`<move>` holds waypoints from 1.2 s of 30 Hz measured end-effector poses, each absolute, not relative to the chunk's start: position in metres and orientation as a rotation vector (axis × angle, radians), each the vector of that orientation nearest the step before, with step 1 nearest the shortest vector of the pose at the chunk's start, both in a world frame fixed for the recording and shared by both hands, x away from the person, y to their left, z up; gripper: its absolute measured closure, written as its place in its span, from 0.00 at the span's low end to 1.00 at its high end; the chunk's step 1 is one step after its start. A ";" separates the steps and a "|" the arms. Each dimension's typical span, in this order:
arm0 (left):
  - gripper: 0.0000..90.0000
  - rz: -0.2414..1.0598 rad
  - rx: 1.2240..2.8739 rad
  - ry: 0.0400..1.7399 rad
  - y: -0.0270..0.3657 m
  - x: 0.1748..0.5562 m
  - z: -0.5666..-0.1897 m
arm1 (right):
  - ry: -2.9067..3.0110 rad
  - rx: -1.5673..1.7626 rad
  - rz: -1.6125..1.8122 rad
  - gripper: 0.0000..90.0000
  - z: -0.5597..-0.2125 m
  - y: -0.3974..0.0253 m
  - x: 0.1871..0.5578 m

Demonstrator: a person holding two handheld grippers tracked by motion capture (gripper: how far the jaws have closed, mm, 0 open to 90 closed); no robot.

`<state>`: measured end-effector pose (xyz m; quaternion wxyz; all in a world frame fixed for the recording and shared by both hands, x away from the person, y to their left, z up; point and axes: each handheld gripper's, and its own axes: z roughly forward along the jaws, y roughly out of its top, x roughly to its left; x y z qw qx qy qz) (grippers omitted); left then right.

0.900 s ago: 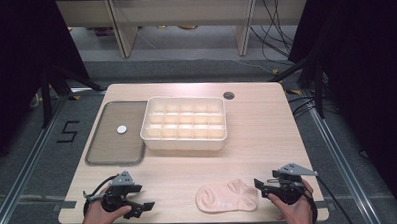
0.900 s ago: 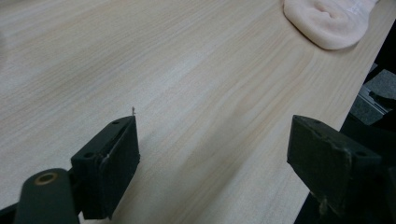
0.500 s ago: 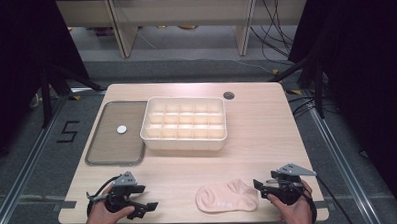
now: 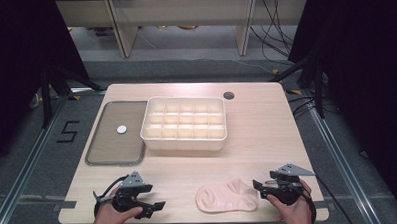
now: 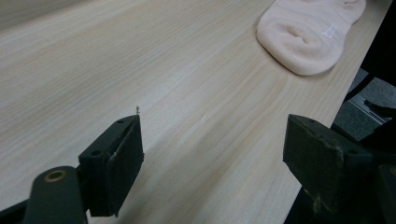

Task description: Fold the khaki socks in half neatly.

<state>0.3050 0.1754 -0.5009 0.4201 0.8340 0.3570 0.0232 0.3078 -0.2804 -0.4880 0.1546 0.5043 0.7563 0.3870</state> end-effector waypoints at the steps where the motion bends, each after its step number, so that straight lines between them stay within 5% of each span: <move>1: 0.23 0.060 2.093 0.885 0.174 0.306 -0.501 | 2.167 1.446 1.109 0.27 -0.488 -0.280 0.308; 36: 0.28 0.048 2.150 0.768 0.104 0.318 -0.502 | 2.177 1.434 1.118 0.28 -0.489 -0.280 0.309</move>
